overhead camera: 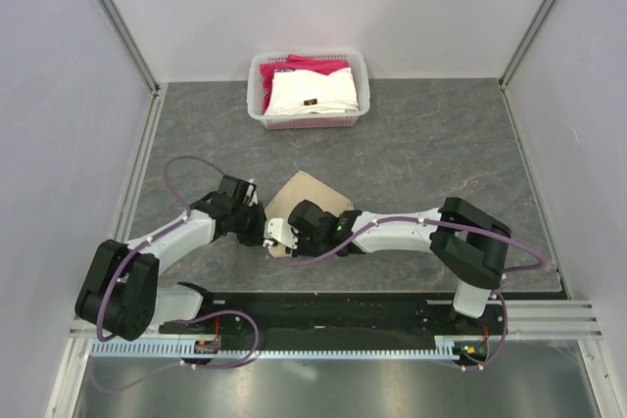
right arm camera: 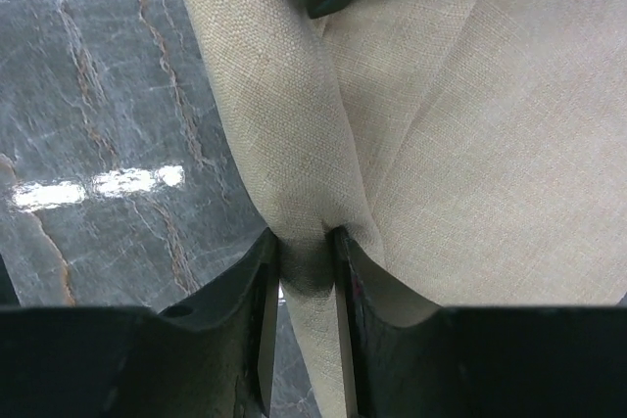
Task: Fold the napkin, place the utensils inside, and roll it up
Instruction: Roll the napkin with the utensil
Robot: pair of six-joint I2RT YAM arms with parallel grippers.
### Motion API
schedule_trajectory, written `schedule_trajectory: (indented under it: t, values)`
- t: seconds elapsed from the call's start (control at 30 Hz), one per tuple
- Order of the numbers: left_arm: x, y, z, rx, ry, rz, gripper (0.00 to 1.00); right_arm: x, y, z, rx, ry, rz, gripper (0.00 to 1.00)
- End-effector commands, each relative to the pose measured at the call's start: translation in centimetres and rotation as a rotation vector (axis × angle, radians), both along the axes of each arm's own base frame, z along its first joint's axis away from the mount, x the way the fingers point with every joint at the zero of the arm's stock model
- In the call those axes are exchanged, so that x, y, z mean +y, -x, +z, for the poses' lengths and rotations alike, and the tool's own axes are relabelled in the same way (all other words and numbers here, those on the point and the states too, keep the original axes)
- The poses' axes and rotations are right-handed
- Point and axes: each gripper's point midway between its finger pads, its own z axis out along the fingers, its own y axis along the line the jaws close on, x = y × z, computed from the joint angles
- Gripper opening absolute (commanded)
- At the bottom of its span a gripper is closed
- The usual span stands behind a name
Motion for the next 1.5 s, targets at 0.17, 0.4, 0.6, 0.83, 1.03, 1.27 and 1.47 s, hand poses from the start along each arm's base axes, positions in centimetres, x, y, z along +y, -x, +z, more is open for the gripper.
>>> schedule_trajectory:
  t: [0.17, 0.4, 0.6, 0.83, 1.03, 1.27, 1.47]
  values:
    - [3.1, -3.4, 3.2, -0.145, -0.076, 0.125, 0.57, -4.2, 3.0, -2.5, 0.226, 0.166, -0.09, 0.23]
    - [2.7, -2.6, 4.1, -0.222, -0.002, 0.131, 0.71, -4.9, 5.1, -1.8, 0.409, 0.198, -0.098, 0.22]
    - [-0.1, -1.4, 5.4, -0.281, 0.184, 0.029, 0.75, -3.8, 5.9, -0.7, 0.622, 0.137, -0.07, 0.2]
    - [-0.7, 0.1, 2.9, -0.18, 0.219, 0.023, 0.75, -2.7, 4.7, 0.2, 0.878, 0.041, -0.03, 0.19]
    - [-0.9, 0.1, 2.2, -0.156, 0.22, 0.02, 0.76, -2.4, 4.3, -0.5, 1.104, 0.004, 0.01, 0.18]
    - [-0.7, 0.0, 0.7, -0.123, 0.196, 0.027, 0.68, -2.4, 3.8, -1.9, 1.202, -0.018, 0.026, 0.18]
    - [-1.0, -0.1, 0.0, -0.101, 0.202, 0.017, 0.53, -2.8, 3.3, -2.5, 1.213, -0.024, 0.013, 0.18]
